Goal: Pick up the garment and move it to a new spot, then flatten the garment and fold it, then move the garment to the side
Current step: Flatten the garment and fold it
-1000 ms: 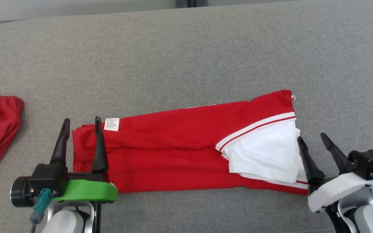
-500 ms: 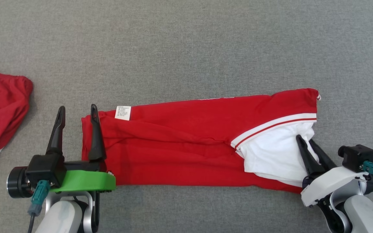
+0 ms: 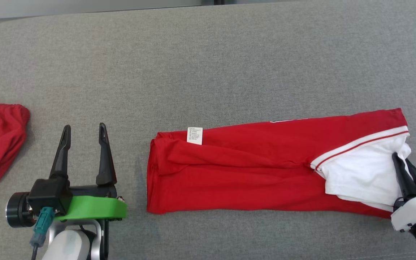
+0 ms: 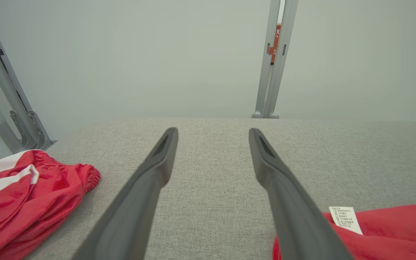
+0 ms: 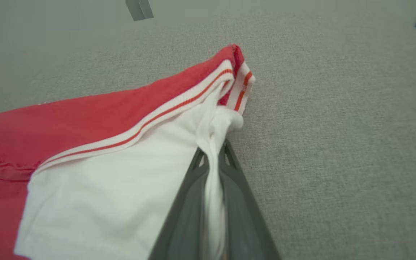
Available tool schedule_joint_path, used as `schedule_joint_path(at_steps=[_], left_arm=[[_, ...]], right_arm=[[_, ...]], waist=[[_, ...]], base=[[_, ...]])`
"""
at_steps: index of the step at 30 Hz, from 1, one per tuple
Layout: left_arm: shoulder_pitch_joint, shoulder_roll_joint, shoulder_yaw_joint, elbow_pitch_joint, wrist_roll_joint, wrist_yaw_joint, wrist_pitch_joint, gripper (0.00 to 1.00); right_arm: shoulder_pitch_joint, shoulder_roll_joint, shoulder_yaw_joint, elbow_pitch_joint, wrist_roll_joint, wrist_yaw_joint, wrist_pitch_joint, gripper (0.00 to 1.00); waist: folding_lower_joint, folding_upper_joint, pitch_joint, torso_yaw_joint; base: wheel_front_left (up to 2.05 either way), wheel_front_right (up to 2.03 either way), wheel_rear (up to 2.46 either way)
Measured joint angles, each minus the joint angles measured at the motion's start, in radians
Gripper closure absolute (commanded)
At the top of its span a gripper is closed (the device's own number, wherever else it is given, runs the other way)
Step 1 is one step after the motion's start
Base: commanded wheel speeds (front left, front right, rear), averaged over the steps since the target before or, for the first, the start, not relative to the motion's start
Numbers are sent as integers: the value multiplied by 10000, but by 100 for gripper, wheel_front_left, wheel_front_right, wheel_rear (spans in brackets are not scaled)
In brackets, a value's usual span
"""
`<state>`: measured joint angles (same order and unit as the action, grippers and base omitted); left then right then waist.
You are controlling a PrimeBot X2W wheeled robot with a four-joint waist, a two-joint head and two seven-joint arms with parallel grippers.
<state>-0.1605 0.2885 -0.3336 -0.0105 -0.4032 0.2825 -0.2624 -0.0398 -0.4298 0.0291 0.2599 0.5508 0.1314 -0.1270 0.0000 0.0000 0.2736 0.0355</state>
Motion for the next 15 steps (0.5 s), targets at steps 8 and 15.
schedule_joint_path(at_steps=[8, 15], left_arm=[[300, 48, 127, -107, 19, 84, 0, 0], [231, 71, 4, -151, 19, 73, 61, 0]], right_arm=[[-903, 336, 1279, -2928, -543, -8, 2123, 100], [-2127, 1879, 3509, -3557, -399, -8, 3250, 100]], waist=[[0, 0, -254, -368], [0, 0, -282, -414]], base=[[0, 0, 0], [0, 0, 0]])
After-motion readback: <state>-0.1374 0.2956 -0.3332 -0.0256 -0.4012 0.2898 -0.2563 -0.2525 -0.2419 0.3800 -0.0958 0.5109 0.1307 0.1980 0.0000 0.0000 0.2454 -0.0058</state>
